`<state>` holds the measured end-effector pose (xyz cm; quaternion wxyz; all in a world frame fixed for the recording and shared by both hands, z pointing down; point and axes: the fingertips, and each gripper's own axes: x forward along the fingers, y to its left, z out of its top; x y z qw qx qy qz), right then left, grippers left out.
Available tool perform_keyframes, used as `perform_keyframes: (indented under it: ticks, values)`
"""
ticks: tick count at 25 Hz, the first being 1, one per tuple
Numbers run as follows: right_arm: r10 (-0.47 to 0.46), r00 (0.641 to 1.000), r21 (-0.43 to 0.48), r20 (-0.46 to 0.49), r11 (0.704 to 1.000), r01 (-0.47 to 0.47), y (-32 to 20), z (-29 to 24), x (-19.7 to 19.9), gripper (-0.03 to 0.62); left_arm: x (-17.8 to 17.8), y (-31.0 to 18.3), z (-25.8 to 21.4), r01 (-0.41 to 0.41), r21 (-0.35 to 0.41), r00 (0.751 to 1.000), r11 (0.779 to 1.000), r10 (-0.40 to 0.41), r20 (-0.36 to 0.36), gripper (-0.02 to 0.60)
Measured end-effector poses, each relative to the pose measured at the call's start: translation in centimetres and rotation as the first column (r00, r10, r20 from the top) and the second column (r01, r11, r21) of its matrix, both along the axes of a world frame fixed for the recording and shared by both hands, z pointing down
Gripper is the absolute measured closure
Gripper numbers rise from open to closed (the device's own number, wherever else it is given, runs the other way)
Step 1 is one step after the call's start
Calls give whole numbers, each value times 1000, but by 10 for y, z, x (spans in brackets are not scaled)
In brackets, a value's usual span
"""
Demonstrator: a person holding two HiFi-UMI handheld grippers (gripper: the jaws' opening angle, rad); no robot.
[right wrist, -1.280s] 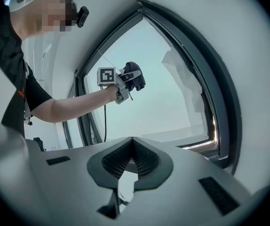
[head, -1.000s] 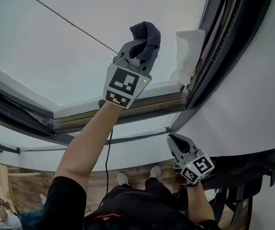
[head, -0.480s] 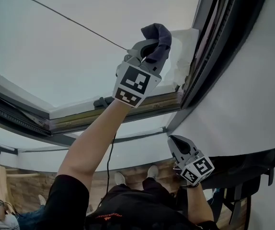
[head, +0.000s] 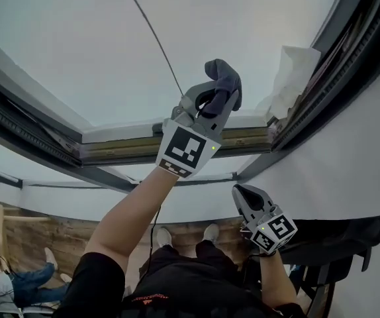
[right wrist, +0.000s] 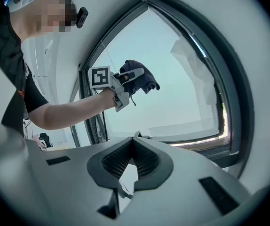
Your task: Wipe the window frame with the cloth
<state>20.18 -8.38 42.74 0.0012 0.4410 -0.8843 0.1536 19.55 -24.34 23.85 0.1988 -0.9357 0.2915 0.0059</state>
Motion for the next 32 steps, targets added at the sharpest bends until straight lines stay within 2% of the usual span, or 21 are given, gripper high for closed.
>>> perform_keyframes:
  ticks: [5,11,17,21,24,26,28,32]
  values:
    - [-83,996,-12,-28,996,83,-7,0,-58,590,-97,-7,41,115,-69,993,991,-116,-10,538]
    - [-153,986,-30,-59,988,152,-10,1,-124,590,-218,-22,65,260,-93,965,961,-261,-3,538]
    - [-183,980,-42,-83,983,180,-14,1,-169,591,-344,-36,69,424,-89,904,901,-427,-12,538]
    - [-195,976,-50,-94,980,191,-18,2,-191,590,-409,-50,68,506,-85,861,858,-508,-5,538]
    - [-197,976,-50,-97,980,193,-21,2,-205,591,-439,-59,73,537,-90,842,839,-539,7,538]
    - [-195,976,-48,-98,980,191,-24,2,-211,591,-447,-66,78,544,-100,838,833,-546,12,538]
    - [-195,976,-48,-100,980,191,-25,3,-213,591,-443,-71,84,536,-111,843,837,-538,15,538]
    - [-178,979,-51,-100,983,174,-27,5,-205,591,-413,-81,93,496,-124,867,859,-498,13,538]
